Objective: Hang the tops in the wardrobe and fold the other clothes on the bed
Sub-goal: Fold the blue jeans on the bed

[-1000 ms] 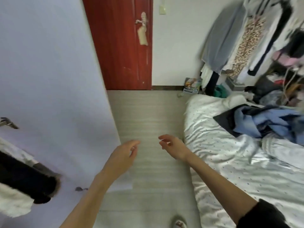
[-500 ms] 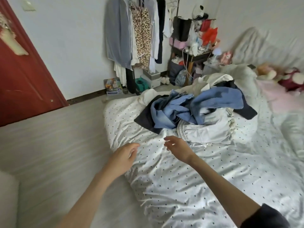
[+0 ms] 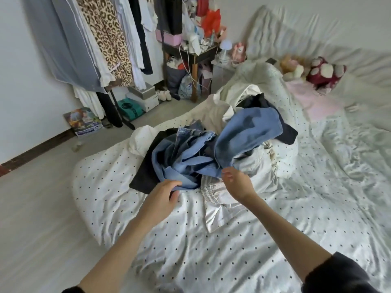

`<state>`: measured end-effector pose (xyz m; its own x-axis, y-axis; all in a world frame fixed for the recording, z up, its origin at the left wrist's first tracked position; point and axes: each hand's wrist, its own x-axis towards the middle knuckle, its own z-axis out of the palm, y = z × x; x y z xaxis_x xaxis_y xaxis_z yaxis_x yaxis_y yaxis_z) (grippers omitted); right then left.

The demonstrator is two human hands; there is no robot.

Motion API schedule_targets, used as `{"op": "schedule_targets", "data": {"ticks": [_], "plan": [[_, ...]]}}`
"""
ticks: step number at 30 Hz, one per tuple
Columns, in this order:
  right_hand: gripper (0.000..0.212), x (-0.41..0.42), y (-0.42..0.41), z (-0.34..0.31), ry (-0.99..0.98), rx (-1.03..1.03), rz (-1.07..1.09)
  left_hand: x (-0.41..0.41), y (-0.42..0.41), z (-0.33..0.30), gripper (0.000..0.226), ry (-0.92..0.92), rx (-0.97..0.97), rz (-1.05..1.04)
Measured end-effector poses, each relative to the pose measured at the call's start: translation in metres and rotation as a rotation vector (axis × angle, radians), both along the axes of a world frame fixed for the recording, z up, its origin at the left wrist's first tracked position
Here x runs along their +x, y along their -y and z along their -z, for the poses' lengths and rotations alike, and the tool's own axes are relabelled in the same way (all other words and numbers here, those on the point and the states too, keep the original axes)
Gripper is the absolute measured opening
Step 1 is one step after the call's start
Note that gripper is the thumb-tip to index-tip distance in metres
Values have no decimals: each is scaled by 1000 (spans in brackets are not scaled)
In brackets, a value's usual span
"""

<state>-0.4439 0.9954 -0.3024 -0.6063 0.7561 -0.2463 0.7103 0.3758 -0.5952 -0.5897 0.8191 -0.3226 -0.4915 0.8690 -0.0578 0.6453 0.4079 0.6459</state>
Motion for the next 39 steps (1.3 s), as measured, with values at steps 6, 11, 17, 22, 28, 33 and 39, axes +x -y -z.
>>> {"op": "schedule_targets", "data": {"ticks": [6, 11, 17, 22, 28, 33, 39], "plan": [[45, -58, -52, 11, 66, 264, -76, -71, -95, 5, 53, -25, 7, 37], [49, -83, -79, 37, 254, 263, -266, -77, -145, 39, 46, -27, -211, 93], [59, -101, -95, 51, 315, 131, 141, -85, -148, 58, 37, 16, -276, 427], [73, -126, -90, 61, 289, 56, 273, -90, -139, 65, 30, 133, -337, 610], [62, -136, -101, 64, 406, 605, -209, -98, -138, 58, 25, 264, -390, 608], [32, -128, -99, 68, 420, 343, -211, -98, -128, 57, 20, 39, 157, 280], [9, -89, -77, 75, 208, 143, -161, -127, -145, 61, 67, -239, -87, 265]]}}
